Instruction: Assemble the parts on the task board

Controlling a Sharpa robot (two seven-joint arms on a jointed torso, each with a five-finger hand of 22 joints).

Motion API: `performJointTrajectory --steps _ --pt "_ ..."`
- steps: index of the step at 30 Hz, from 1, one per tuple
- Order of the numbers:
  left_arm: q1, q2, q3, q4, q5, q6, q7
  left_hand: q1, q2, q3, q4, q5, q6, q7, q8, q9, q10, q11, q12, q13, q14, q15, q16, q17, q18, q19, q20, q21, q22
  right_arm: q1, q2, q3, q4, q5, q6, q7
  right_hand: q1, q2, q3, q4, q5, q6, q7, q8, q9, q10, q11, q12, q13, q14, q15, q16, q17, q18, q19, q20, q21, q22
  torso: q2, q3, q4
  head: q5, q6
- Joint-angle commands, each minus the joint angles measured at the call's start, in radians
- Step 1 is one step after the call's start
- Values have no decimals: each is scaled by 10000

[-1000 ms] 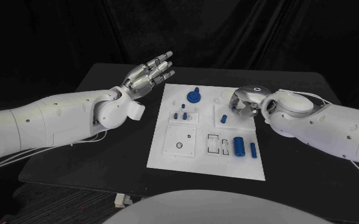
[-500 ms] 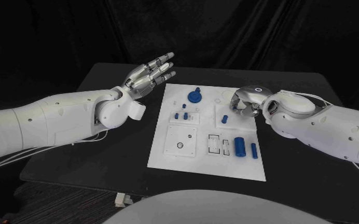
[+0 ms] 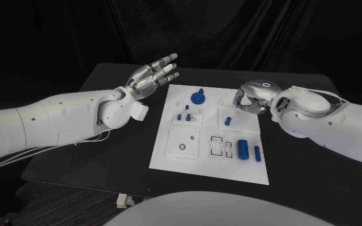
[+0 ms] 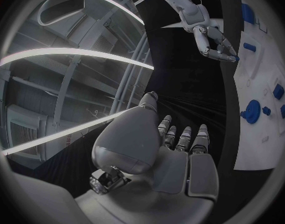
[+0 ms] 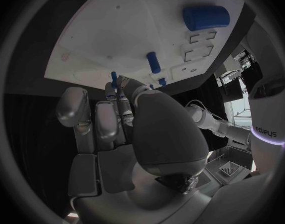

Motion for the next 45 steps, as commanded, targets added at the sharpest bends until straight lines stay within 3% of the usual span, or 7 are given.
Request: performJointTrajectory --steps 1,5,10,18,24,32,45 --pt "-16 26 10 -2 49 168 59 98 -12 -18 -53 59 33 9 64 17 12 63 54 8 -9 66 56 16 168 -10 89 50 8 248 -202 9 541 -10 -265 -129 45 -31 -37 -44 -11 -9 24 -8 18 72 -8 13 -19 -7 -48 -36 -4 -53 4 -64 41 1257 1 -1 0 7 -2" --pt "-16 54 10 -14 49 173 46 99 -9 -18 -70 71 63 22 73 21 16 76 66 11 -2 74 65 20 168 -7 96 50 5 445 -436 9 1261 -10 -265 -177 50 -34 -32 -47 4 -61 31 -42 19 82 -8 13 -21 -3 -47 -30 12 -61 11 -65 77 1265 3 -2 1 -10 -2" --pt "-22 97 9 -32 49 200 33 99 -7 -18 -75 74 69 25 75 22 17 80 71 12 -2 75 65 20 168 -9 96 49 -2 513 -521 8 2042 -10 -38 -214 53 -40 -28 -50 22 -106 36 -73 19 104 -10 19 -19 5 -48 -23 27 -66 18 -65 104 1272 -4 -8 -1 34 -2" --pt "-61 111 9 -49 49 227 6 101 -1 -15 -83 81 75 32 79 22 18 87 69 12 -3 77 64 19 167 -10 97 47 -9 97 -116 8 2774 -82 364 -273 78 -44 7 -65 81 -230 58 -163 9 109 -1 9 -26 20 -45 -12 49 -69 21 -67 121 1275 -12 -23 4 151 -2" --pt "-96 96 9 -20 49 236 8 104 11 -9 -94 92 93 45 85 25 20 98 77 13 -3 79 63 18 165 -13 96 44 -23 -433 552 8 2530 -358 382 -259 87 -50 19 -73 119 -264 67 -190 6 111 3 5 -28 25 -43 -9 54 -68 21 -66 123 1275 -4 -8 1 214 -2" --pt "-120 89 9 -10 49 254 0 106 32 -1 -104 98 105 61 92 26 22 114 81 14 -6 77 60 17 163 -16 93 41 -34 -941 1228 8 1966 -572 457 -279 86 -80 25 -83 161 -325 82 -236 -2 112 12 0 -30 30 -39 -9 54 -70 24 -65 130 1277 -4 -6 4 329 -2" --pt "-157 125 9 -23 49 308 -39 112 64 15 -118 114 135 85 102 30 22 134 81 13 -3 81 65 19 161 -13 90 41 -28 -1291 1743 8 1442 -613 382 -237 97 -92 38 -95 179 -365 90 -267 -8 125 13 4 -29 38 -37 0 72 -71 26 -64 137 1278 23 0 6 360 -2"
